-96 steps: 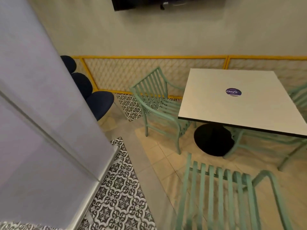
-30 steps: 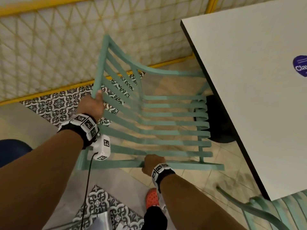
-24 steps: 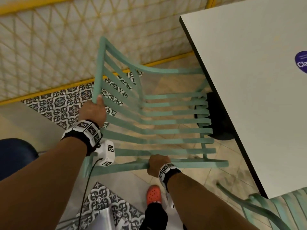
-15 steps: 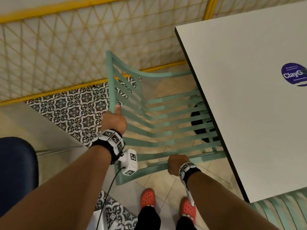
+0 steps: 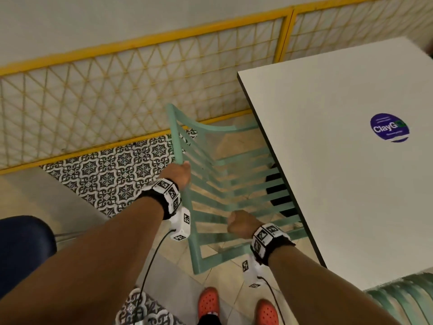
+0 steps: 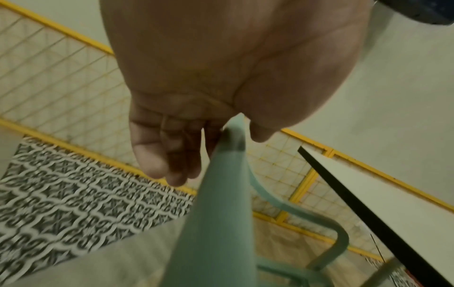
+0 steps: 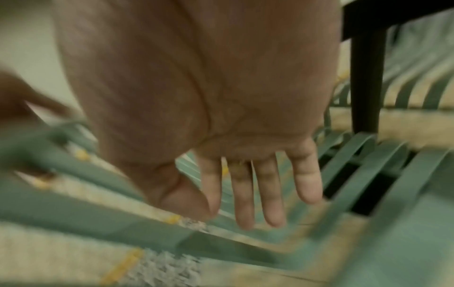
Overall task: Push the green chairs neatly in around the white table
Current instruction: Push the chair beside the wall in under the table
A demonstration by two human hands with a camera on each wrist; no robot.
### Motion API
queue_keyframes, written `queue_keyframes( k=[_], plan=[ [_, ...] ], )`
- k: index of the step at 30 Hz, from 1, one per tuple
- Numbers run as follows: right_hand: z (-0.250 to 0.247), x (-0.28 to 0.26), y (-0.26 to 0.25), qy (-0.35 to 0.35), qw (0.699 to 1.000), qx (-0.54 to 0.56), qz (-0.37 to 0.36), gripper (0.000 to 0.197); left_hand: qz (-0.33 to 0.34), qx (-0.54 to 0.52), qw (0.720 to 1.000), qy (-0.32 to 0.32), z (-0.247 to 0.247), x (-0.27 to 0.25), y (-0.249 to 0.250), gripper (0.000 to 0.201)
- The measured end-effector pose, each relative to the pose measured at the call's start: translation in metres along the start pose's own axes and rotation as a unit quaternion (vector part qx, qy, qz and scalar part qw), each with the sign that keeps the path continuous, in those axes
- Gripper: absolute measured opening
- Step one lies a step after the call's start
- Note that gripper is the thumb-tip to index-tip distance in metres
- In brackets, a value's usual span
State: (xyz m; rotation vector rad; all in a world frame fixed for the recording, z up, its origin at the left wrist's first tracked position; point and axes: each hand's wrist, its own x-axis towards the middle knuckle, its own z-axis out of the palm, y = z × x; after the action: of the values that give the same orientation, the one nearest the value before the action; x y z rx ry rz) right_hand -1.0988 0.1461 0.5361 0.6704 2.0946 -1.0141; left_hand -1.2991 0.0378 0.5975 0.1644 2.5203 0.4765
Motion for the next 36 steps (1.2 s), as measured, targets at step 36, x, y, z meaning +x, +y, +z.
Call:
queue_keyframes(
  k=[36],
  plan=[
    [0.026,-0.002,-0.146,0.220,0.975,0.013,0.027,0.051,0.072,-0.031,0.996,0.041,-0.034,0.113,0.035,0.049]
  ],
)
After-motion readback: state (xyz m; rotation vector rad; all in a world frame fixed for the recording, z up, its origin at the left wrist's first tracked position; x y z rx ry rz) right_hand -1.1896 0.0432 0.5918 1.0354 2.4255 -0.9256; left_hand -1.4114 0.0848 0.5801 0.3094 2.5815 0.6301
